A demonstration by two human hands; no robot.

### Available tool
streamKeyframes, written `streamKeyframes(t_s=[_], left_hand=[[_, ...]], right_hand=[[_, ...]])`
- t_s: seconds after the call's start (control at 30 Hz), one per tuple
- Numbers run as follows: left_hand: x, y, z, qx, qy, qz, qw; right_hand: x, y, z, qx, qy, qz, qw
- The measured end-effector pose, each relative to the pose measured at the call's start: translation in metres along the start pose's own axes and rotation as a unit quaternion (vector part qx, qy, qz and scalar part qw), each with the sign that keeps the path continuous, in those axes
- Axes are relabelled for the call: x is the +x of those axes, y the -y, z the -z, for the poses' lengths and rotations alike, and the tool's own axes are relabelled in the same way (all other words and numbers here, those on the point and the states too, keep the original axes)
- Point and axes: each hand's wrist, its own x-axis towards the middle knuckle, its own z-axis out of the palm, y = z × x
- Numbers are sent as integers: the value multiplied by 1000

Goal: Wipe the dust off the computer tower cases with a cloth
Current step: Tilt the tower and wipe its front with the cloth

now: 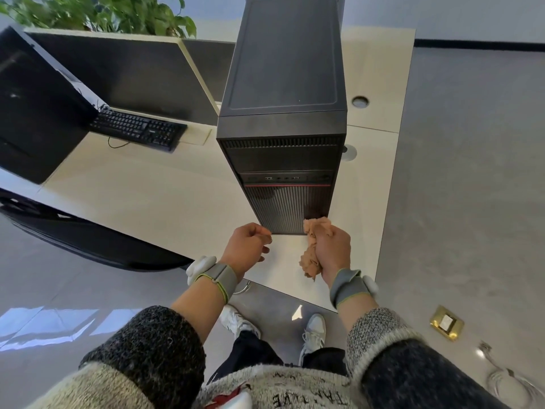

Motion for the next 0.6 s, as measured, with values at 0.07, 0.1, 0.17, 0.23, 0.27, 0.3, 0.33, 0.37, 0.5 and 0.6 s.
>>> streamKeyframes(t_s=[0.07, 0.1, 0.17, 0.23, 0.27, 0.3, 0.33, 0.37, 0.5, 0.6], left_hand=[[-3, 0, -1, 3, 5, -1, 1000], [-4, 1, -1, 5, 7, -3, 1000], [-4, 4, 1, 1, 6, -1, 1000], [-4, 5, 3, -4, 3, -3, 1000], [-4, 6, 4, -8, 0, -1, 1000], [-4, 7, 6, -11, -2, 2, 1000], [-6, 8, 8, -12, -2, 5, 1000], [-6, 9, 8, -14, -1, 8, 1000], [-9, 13, 11, -20, 2, 7, 1000], [-8, 19, 17, -32, -4, 10, 999]], right_hand=[[6, -4, -1, -1, 7, -32, 999], [4, -1, -2, -3, 9, -40, 999], [-6, 5, -3, -3, 17, -26, 1000], [-20, 15, -3, 23, 13, 20, 999], [-19, 16, -3, 25, 12, 40, 999], [-19, 17, -3, 27, 9, 47, 999], [-16, 13, -4, 33, 4, 31, 999], [-11, 10, -4, 41, 1, 4, 999], [-6, 6, -11, 60, 9, -59, 996], [-18, 12, -12, 46, 14, 20, 999]])
